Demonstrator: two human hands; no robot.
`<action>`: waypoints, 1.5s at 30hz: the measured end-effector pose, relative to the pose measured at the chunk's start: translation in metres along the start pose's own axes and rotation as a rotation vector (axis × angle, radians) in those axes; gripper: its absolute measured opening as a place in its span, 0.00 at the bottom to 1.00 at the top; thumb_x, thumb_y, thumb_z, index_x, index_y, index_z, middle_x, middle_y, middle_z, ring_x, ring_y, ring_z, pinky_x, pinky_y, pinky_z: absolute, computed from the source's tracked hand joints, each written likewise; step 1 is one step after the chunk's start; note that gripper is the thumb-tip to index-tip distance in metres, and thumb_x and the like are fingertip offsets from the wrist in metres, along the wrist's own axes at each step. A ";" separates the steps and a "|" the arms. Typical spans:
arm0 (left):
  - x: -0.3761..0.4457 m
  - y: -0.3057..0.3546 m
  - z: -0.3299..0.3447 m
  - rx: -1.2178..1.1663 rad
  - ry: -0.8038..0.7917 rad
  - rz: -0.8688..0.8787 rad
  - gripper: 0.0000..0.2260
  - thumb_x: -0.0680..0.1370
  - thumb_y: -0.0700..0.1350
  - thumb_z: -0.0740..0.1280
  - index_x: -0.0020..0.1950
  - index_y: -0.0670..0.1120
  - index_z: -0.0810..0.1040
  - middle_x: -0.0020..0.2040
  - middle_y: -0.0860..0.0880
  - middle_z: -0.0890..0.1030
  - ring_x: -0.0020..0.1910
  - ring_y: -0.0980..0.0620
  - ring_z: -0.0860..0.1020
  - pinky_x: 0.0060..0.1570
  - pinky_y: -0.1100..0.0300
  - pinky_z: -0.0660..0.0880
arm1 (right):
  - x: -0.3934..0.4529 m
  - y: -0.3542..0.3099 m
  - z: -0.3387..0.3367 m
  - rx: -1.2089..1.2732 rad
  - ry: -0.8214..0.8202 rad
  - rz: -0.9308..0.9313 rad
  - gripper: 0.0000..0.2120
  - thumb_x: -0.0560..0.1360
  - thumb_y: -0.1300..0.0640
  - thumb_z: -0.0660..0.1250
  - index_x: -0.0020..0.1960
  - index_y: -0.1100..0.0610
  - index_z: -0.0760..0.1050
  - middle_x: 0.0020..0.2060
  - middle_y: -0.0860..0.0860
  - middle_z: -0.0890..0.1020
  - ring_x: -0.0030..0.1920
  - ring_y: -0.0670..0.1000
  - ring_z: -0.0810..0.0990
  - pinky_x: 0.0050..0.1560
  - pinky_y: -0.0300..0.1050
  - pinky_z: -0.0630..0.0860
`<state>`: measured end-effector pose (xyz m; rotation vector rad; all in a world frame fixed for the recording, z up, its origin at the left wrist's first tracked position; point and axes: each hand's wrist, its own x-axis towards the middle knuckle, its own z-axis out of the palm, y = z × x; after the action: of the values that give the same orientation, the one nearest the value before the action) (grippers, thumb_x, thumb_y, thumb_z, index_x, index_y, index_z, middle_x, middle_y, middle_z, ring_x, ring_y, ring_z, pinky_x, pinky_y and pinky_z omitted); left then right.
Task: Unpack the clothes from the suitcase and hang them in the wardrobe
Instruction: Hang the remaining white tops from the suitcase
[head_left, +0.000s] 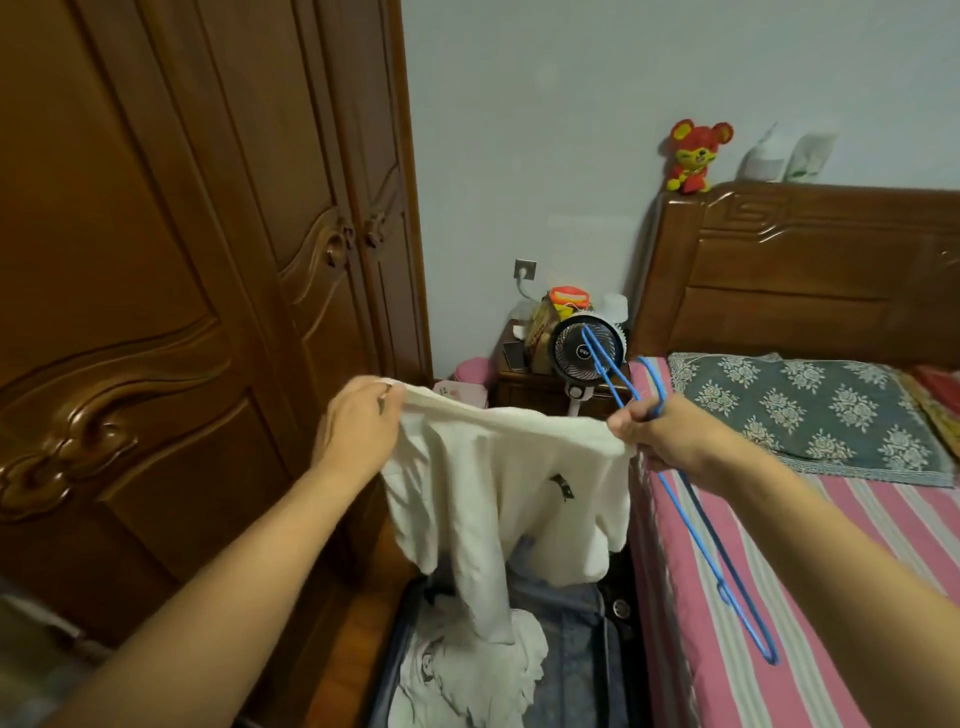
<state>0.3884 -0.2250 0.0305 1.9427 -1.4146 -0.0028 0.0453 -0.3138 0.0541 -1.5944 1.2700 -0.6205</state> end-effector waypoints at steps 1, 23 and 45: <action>-0.002 0.009 0.005 -0.239 -0.029 -0.158 0.15 0.82 0.54 0.63 0.52 0.46 0.86 0.59 0.50 0.81 0.59 0.46 0.79 0.63 0.53 0.74 | -0.002 0.009 0.003 -0.005 -0.026 0.021 0.10 0.80 0.66 0.65 0.41 0.61 0.80 0.30 0.57 0.71 0.25 0.47 0.62 0.26 0.37 0.60; -0.074 0.050 -0.040 -0.134 -0.508 0.136 0.08 0.79 0.41 0.68 0.50 0.54 0.76 0.42 0.55 0.78 0.37 0.60 0.75 0.37 0.66 0.71 | -0.002 0.017 0.054 0.175 -0.234 -0.065 0.13 0.73 0.69 0.71 0.49 0.53 0.85 0.36 0.53 0.82 0.35 0.51 0.76 0.35 0.42 0.69; -0.068 0.050 0.052 0.101 -0.247 -0.301 0.11 0.83 0.47 0.55 0.42 0.46 0.66 0.40 0.44 0.76 0.38 0.42 0.74 0.36 0.52 0.67 | -0.064 0.072 -0.017 0.089 -0.180 -0.066 0.03 0.78 0.62 0.70 0.50 0.60 0.83 0.38 0.57 0.85 0.27 0.47 0.67 0.27 0.37 0.63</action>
<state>0.2996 -0.2039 -0.0076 2.2858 -1.2787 -0.3267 -0.0208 -0.2597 0.0074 -1.5856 1.0467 -0.5538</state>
